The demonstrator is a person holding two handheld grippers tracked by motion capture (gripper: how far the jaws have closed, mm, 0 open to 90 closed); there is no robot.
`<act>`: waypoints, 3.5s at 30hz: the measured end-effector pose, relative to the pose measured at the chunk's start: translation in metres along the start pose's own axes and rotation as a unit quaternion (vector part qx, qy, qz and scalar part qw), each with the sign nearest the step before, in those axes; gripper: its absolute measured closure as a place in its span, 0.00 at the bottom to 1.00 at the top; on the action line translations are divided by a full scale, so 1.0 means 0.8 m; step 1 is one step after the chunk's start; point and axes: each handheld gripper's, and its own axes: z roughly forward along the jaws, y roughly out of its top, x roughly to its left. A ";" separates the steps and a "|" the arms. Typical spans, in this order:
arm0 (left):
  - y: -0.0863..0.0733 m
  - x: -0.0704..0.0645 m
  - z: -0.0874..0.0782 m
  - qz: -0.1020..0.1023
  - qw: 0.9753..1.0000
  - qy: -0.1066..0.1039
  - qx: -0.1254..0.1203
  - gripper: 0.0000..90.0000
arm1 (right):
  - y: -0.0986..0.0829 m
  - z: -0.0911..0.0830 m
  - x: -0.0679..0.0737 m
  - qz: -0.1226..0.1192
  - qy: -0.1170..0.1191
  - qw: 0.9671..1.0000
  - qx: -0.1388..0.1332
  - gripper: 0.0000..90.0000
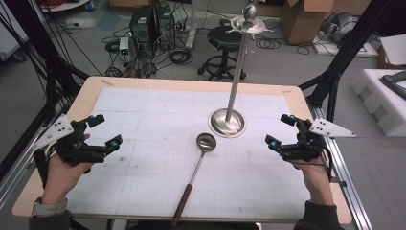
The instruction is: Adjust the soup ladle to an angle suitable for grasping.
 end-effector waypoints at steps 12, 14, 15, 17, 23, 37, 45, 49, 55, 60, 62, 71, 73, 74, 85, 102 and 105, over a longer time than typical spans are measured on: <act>-0.002 0.003 -0.001 -0.003 1.000 -0.001 0.001 0.02 | -0.002 0.012 0.007 0.002 0.039 0.999 0.015 0.31; -0.002 0.003 -0.002 -0.006 1.000 0.000 -0.002 0.02 | -0.003 0.016 0.010 0.000 0.051 0.998 0.021 0.50; -0.002 0.004 -0.002 -0.005 1.000 -0.001 -0.001 0.02 | -0.004 0.017 0.012 -0.003 0.053 0.998 0.023 0.57; -0.002 0.004 -0.002 -0.006 1.000 -0.001 0.000 0.02 | -0.005 0.021 0.015 -0.004 0.063 0.998 0.027 0.71; -0.003 0.004 -0.002 -0.005 1.000 -0.001 0.001 0.02 | -0.007 0.039 0.026 -0.006 0.088 0.995 0.042 0.91; -0.007 0.005 -0.008 -0.006 1.000 0.008 0.004 0.02 | -0.027 0.107 0.058 -0.004 0.135 0.986 0.095 0.99; -0.009 0.005 -0.012 -0.010 1.000 0.011 0.005 0.02 | -0.048 0.142 0.064 0.000 0.137 0.982 0.126 0.99; -0.010 0.005 -0.014 -0.010 1.000 0.014 0.007 0.02 | -0.056 0.153 0.064 0.009 0.134 0.982 0.132 0.99; -0.012 0.004 -0.015 -0.010 1.000 0.014 0.009 0.02 | -0.077 0.181 0.073 0.023 0.145 0.977 0.156 0.99; -0.013 0.003 -0.013 -0.009 1.000 0.014 0.015 0.02 | -0.095 0.205 0.085 0.025 0.157 0.969 0.189 0.99; -0.013 0.003 -0.013 -0.008 1.000 0.013 0.015 0.02 | -0.102 0.213 0.087 0.029 0.162 0.965 0.203 0.99; -0.014 0.007 -0.017 -0.015 1.000 0.020 0.010 0.02 | -0.119 0.236 0.096 0.009 0.150 0.958 0.245 0.99; -0.014 0.007 -0.016 -0.014 1.000 0.019 0.013 0.02 | -0.123 0.242 0.096 0.010 0.140 0.956 0.259 0.99; -0.015 0.006 -0.016 -0.014 1.000 0.018 0.014 0.02 | -0.123 0.244 0.096 0.010 0.139 0.954 0.266 0.99; -0.018 0.007 -0.013 -0.015 1.000 0.017 0.018 0.02 | -0.124 0.253 0.105 -0.021 0.127 0.947 0.295 0.99; -0.018 0.008 -0.016 -0.021 1.000 0.015 0.016 0.02 | -0.124 0.228 0.097 -0.031 0.126 0.942 0.308 1.00; -0.018 0.008 -0.016 -0.021 1.000 0.016 0.015 0.02 | -0.124 0.221 0.095 -0.032 0.122 0.943 0.307 1.00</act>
